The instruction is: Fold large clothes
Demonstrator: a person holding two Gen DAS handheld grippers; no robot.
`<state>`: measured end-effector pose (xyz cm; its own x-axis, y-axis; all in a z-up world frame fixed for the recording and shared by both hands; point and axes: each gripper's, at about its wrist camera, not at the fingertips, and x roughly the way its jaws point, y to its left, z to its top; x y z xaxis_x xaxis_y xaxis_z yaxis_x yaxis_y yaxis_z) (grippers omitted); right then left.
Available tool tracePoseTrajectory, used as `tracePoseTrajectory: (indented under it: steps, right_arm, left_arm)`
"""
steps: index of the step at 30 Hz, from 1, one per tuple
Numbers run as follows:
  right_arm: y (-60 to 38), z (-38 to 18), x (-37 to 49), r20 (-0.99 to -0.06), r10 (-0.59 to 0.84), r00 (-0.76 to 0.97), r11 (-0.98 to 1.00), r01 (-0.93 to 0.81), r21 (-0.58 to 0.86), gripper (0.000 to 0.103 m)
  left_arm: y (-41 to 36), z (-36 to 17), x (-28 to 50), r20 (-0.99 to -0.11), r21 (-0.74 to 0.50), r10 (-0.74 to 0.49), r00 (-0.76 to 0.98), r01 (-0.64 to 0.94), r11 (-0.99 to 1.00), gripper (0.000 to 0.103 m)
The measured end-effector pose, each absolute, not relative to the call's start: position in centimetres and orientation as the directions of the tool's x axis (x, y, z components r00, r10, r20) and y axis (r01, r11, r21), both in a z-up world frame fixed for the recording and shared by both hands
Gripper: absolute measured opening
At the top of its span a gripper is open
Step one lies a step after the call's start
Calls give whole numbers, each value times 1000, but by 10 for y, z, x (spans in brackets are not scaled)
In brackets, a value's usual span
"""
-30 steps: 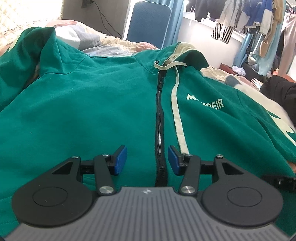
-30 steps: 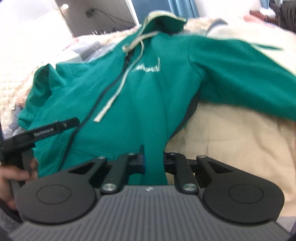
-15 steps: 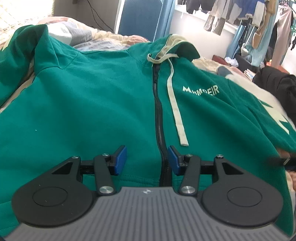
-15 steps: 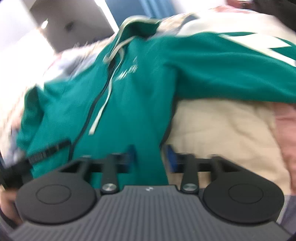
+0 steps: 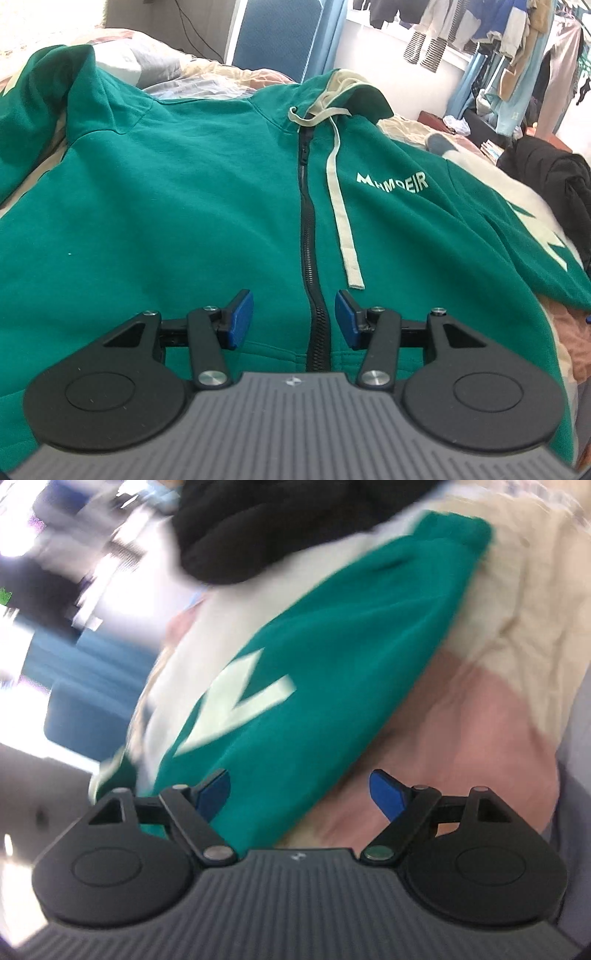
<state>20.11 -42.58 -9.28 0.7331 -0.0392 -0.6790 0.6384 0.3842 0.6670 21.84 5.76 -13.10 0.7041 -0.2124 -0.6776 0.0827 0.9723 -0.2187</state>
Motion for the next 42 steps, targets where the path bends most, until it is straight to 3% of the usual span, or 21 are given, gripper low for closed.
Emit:
tracePoseTrajectory:
  steps: [5,10,13,17,19,21,24,29,35,42]
  right_arm:
    - [-459,-112,211,-685,-90,723,358,665,655,85]
    - [-492,-127,209,-601,-130,789,335,605,722,86]
    - [-501,-123,212,-544,-187,818,421,567,708,78]
    - [-506,-112,219,-496,-295,817,577,566,589,77]
    - [-513,-119,221,-516,-294,805,552,583,596,61]
    - [-519,-123,225,-532,-312,787,530,609,590,31]
    - [-525,-116,222,-498,-327,803,547,590,593,12]
    - [-531,-88,231,-418,-363,833,630,550,548,7]
    - [-537,-52,249,-386,-383,839,717,533,448,7]
    - [-475,22,265,-277,-343,898,868,415,273,7]
  left_arm:
    - [55,-134,219,-682,-202,-202,703,84,976,55]
    - [58,-136,222,-682,-191,-179,709,64,979,55]
    - [60,-136,224,-681,-201,-179,710,54,978,55]
    - [61,-137,228,-682,-203,-177,709,50,978,55]
    - [62,-139,230,-684,-204,-176,708,46,978,55]
    - [63,-140,231,-686,-210,-177,706,41,977,55]
    - [64,-139,232,-682,-215,-180,708,41,976,55]
    - [64,-143,237,-680,-204,-165,715,32,978,55]
    - [64,-143,242,-699,-194,-146,700,11,981,55]
    - [71,-133,242,-679,-185,-125,723,-4,983,55]
